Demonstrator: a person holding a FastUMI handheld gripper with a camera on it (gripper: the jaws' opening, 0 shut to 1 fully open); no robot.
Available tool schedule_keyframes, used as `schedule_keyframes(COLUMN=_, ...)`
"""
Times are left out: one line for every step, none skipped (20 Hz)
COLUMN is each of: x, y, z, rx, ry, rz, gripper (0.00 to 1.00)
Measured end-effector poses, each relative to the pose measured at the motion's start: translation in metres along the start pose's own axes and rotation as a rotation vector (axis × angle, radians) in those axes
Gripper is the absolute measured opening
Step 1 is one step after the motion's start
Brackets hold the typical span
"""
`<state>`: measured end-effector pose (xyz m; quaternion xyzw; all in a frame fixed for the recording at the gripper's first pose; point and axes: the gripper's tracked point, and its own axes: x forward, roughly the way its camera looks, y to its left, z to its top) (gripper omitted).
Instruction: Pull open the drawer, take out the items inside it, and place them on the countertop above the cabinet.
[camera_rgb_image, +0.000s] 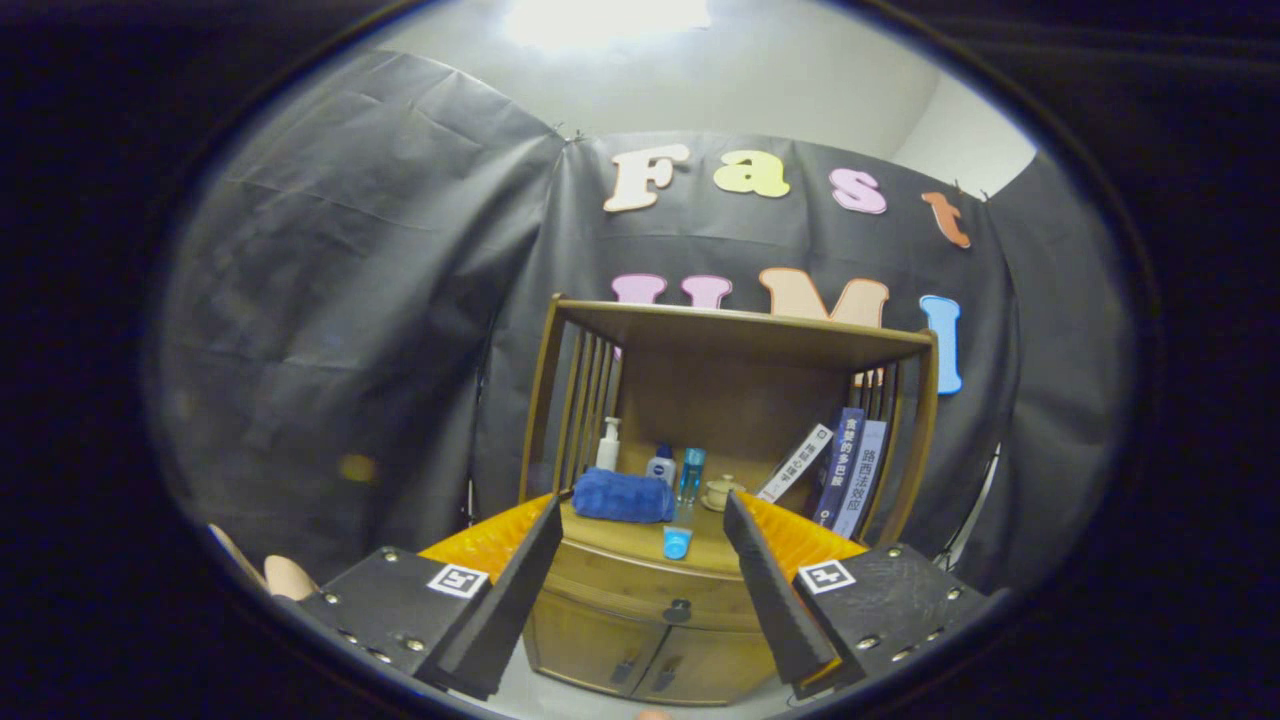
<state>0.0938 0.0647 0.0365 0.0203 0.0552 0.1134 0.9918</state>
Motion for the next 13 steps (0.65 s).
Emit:
schedule_keyframes(x=-0.006, y=0.0, z=0.001, rx=0.009, ry=0.004, rz=0.009, gripper=0.97)
schedule_keyframes(x=-0.011, y=-0.003, z=0.003, rx=0.012, ry=0.002, rz=0.014, gripper=0.97)
schedule_keyframes(x=-0.016, y=-0.005, z=0.004, rx=0.015, ry=-0.004, rz=0.016, gripper=0.97)
schedule_keyframes(x=-0.02, y=-0.009, z=0.005, rx=0.017, ry=-0.013, rz=0.011, gripper=0.97)
schedule_keyframes(x=-0.023, y=-0.014, z=0.005, rx=0.019, ry=-0.019, rz=0.003, gripper=0.97)
schedule_keyframes(x=-0.025, y=-0.017, z=0.005, rx=0.02, ry=-0.025, rz=-0.004, gripper=0.97)
schedule_keyframes(x=-0.027, y=-0.022, z=0.004, rx=0.023, ry=-0.028, rz=-0.012, gripper=0.97)
schedule_keyframes(x=-0.027, y=-0.026, z=0.005, rx=0.026, ry=-0.032, rz=-0.019, gripper=0.97)
schedule_keyframes(x=-0.027, y=-0.03, z=0.005, rx=0.03, ry=-0.032, rz=-0.025, gripper=0.97)
schedule_keyframes(x=-0.028, y=-0.032, z=0.004, rx=0.039, ry=-0.031, rz=-0.028, gripper=0.97)
schedule_keyframes(x=-0.028, y=-0.034, z=0.003, rx=0.051, ry=-0.029, rz=-0.028, gripper=0.97)
schedule_keyframes(x=-0.028, y=-0.035, z=0.001, rx=0.063, ry=-0.026, rz=-0.027, gripper=0.97)
schedule_keyframes(x=-0.028, y=-0.036, z=-0.001, rx=0.074, ry=-0.023, rz=-0.026, gripper=0.97)
